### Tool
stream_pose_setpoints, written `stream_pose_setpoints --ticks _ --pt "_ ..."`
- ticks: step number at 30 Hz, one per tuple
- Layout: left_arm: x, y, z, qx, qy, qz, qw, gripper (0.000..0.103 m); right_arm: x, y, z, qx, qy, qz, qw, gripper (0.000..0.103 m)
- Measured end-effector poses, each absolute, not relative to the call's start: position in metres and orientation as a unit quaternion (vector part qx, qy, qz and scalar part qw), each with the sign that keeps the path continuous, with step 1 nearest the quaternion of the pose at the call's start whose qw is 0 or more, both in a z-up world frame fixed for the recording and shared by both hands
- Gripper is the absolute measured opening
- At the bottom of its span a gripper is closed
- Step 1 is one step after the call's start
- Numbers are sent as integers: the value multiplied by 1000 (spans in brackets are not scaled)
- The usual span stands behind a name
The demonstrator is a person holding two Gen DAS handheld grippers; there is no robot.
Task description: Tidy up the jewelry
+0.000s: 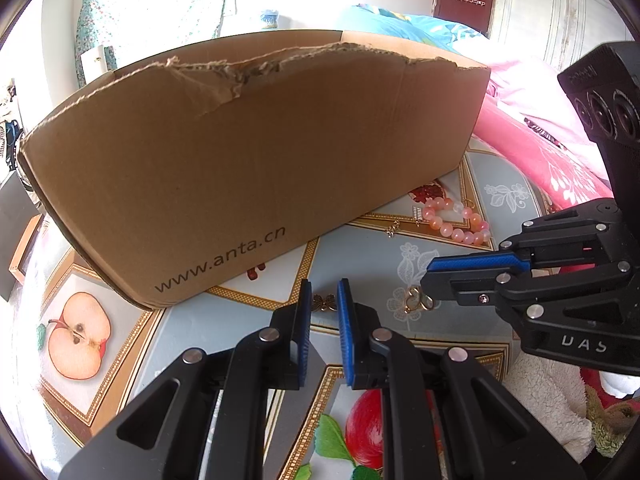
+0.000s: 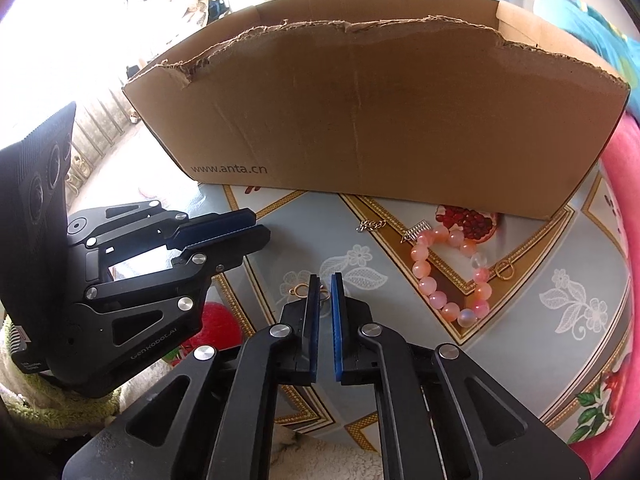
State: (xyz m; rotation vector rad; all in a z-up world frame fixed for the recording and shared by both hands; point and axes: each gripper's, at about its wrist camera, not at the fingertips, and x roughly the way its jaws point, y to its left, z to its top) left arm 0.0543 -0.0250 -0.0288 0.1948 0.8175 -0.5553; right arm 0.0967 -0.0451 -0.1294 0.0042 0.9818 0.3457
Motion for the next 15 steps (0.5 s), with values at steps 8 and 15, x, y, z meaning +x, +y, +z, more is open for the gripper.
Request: stream_pose_setpoints --ticks 8,15 --pt "55 -23 -29 94 391 -265 876 13 101 -23 -133 -30 485 169 857 25" --pt "55 -19 -30 85 388 -268 878 12 93 16 -139 -92 481 141 860 25"
